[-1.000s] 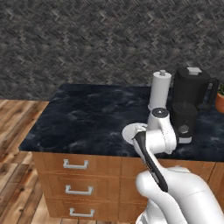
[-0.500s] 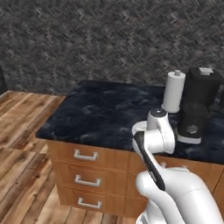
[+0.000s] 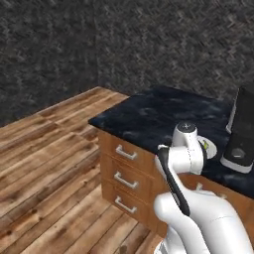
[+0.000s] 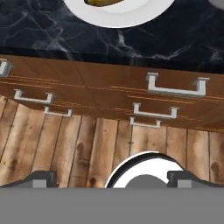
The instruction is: Pick the banana and orange from the fridge and place them on the plate next to the blender to make a fruit smoothie.
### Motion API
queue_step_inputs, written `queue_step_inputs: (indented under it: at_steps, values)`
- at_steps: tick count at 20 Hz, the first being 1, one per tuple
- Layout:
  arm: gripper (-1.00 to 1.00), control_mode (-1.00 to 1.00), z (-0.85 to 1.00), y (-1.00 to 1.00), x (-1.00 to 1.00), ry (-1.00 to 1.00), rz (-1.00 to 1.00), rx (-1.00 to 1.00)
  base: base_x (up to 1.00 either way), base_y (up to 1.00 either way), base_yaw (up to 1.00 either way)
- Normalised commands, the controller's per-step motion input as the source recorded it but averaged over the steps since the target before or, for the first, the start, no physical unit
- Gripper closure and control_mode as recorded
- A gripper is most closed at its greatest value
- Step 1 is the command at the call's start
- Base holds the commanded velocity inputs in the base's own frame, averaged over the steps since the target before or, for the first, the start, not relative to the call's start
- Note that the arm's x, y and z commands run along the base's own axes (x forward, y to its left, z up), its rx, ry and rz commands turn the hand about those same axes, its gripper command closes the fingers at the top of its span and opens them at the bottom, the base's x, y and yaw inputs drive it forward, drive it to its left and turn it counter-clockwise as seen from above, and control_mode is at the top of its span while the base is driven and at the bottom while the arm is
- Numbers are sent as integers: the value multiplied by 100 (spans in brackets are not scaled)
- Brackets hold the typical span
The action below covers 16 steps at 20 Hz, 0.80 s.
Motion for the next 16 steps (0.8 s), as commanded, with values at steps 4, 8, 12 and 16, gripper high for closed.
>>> queue_step_inputs:
  at_steps: [4,8,12,16]
  values:
    - [-100,100,0,0,0,0,0,0,-61,-48,68]
    - [-100,100,0,0,0,0,0,0,-77,-64,62]
    - [-100,100,0,0,0,0,0,0,-85,-30,58]
    - [-100,100,0,0,0,0,0,0,-73,-7,60]
